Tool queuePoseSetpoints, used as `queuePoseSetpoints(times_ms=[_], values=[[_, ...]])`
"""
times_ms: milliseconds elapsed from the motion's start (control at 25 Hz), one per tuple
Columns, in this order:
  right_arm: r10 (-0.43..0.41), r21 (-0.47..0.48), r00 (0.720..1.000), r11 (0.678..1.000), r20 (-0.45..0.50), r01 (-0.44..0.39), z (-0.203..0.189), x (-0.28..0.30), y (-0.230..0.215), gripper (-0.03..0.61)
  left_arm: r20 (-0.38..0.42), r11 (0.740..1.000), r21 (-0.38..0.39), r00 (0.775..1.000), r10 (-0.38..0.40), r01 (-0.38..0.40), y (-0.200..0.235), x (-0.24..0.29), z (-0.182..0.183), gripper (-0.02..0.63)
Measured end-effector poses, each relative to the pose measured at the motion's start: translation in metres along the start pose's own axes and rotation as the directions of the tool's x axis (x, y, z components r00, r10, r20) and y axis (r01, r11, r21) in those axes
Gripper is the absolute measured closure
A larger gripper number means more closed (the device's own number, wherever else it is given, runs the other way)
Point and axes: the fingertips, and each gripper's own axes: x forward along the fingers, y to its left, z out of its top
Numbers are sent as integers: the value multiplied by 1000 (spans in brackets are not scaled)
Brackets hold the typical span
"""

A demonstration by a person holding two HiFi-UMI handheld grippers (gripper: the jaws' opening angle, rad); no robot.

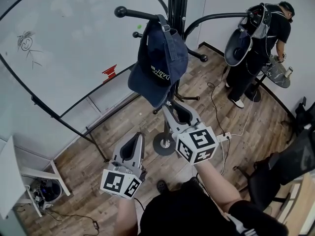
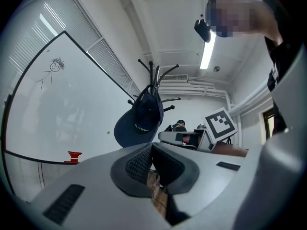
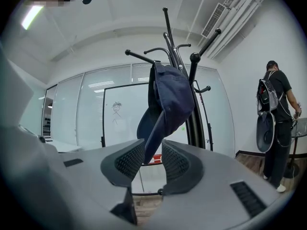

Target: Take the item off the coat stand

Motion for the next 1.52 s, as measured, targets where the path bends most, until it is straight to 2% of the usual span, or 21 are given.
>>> queuePoseSetpoints(times_ms=[240, 400, 960, 1520], values=[[36, 28, 999, 999, -17, -35, -2, 16, 2, 431, 0, 1000, 3, 1000, 7, -7, 1, -1, 0, 598], [18, 57, 1000, 998, -17, -17, -1, 25, -4, 419, 2, 1000, 6, 1000, 4, -4, 0, 1, 1, 598], [15, 115, 1000, 993, -27, -12, -1, 41, -11, 419, 11, 1000, 11, 1000, 20, -20, 7, -3, 5, 598], [14, 164, 1000, 986, -18, -11, 1, 31, -14, 457, 2, 1000, 23, 1000, 8, -8, 1, -1, 6, 598]])
